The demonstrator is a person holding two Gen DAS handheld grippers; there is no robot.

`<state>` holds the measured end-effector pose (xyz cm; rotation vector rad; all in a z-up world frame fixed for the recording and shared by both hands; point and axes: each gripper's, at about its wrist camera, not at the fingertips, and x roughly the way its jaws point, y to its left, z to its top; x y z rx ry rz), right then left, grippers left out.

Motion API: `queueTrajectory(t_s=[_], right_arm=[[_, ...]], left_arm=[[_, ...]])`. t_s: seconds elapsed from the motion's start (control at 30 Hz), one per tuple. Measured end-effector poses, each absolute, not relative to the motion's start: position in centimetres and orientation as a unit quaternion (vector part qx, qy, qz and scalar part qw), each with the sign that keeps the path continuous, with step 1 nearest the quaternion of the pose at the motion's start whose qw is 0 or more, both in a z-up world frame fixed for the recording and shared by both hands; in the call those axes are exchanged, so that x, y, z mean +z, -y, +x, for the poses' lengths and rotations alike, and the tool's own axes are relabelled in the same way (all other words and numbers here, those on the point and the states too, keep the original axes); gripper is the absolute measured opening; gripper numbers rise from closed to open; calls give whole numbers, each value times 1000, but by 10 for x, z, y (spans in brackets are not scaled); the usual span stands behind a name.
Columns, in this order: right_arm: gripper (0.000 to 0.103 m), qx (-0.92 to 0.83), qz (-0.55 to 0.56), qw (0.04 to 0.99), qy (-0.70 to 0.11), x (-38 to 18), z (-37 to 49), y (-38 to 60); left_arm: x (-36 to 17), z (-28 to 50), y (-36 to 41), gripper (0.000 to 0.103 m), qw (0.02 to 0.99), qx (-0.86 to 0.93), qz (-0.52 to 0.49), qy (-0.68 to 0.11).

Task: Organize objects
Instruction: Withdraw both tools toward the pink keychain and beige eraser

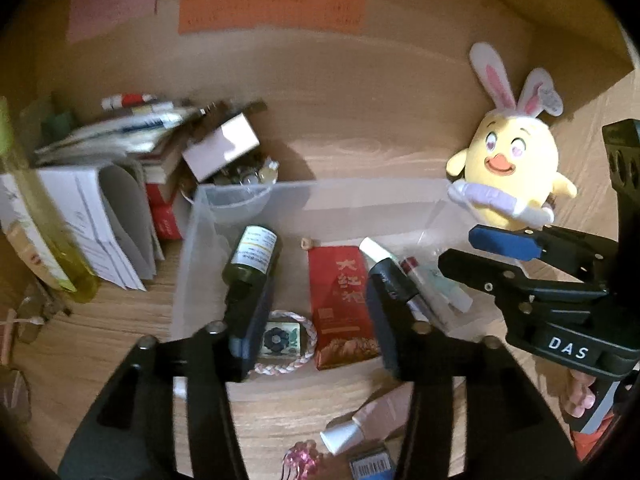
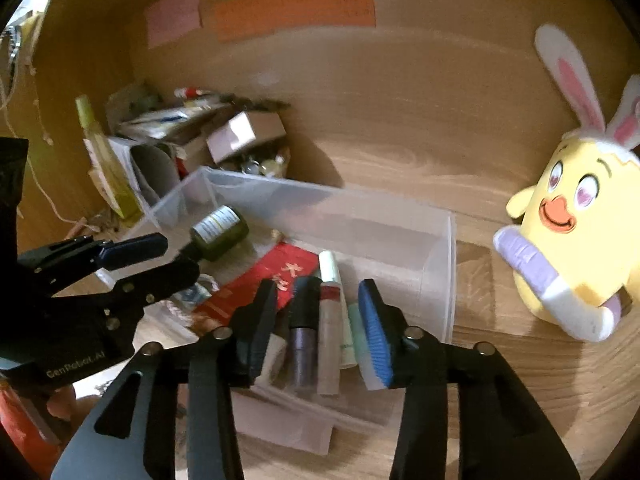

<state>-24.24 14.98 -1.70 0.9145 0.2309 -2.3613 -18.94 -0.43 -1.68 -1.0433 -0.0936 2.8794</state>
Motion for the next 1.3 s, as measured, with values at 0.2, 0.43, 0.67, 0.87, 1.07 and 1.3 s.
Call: queueTrajectory(t_s=[0.2,0.43,0.67,0.87,1.07,1.3], right_arm=[[46,-889,331,305,-88,-7,-217,-153],[55,-892,320,306,-92,-4,-189,-159],[56,-881,336,318,-95,-18,-173,-156],[56,-860,376,330,-105,-49,-161,-144],[56,-839,413,335,-117,-74,-158,-134],[56,-824,436,338,-131,-88,-153,-122]], left_arm=[[1,-163,10,69,38,948,-316,25],[12,-135,22,73,35,951,-306,25],[3,-116,32,77,20,948,-317,20],[-24,-111,43,77,10,934,-355,31],[-47,-102,48,77,9,922,-386,32],[-70,-100,48,77,-1,909,-417,21]])
